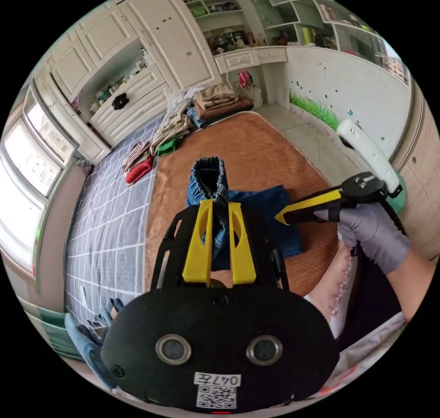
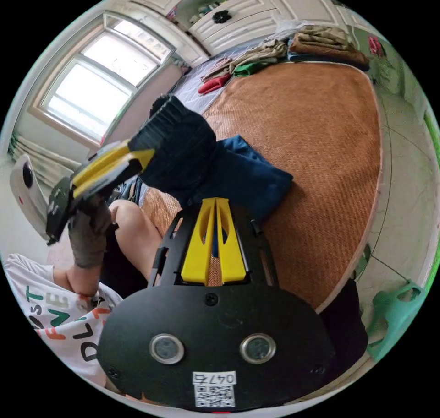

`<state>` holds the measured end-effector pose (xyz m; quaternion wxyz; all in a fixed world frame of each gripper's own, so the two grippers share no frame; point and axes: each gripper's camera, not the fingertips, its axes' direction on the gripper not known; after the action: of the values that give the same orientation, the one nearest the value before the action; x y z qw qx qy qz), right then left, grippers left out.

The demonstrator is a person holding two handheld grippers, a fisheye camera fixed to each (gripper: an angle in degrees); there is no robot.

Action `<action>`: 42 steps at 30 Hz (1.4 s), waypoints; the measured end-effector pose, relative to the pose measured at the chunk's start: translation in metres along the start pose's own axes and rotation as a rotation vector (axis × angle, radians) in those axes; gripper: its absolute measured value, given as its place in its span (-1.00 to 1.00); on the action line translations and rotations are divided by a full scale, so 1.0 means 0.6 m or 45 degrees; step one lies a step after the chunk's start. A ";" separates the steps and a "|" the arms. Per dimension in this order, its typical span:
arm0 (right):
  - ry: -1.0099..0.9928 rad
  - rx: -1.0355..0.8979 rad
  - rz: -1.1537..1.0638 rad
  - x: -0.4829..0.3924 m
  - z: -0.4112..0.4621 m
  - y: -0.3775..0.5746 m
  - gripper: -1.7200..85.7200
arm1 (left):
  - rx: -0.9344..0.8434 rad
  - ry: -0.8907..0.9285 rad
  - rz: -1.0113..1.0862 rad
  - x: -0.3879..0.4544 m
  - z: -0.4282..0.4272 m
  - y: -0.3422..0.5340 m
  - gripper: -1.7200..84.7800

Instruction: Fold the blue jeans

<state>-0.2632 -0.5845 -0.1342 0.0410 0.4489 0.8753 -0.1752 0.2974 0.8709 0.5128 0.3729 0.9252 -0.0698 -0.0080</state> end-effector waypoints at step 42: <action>-0.011 0.070 0.135 0.153 -0.133 0.005 -0.66 | -0.102 0.616 -0.569 -0.290 0.241 0.158 -0.71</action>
<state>-0.3084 -0.4845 -0.0816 0.0418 0.4950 0.8449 -0.1987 0.1040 0.7272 0.4672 0.4039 0.8772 0.2260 0.1277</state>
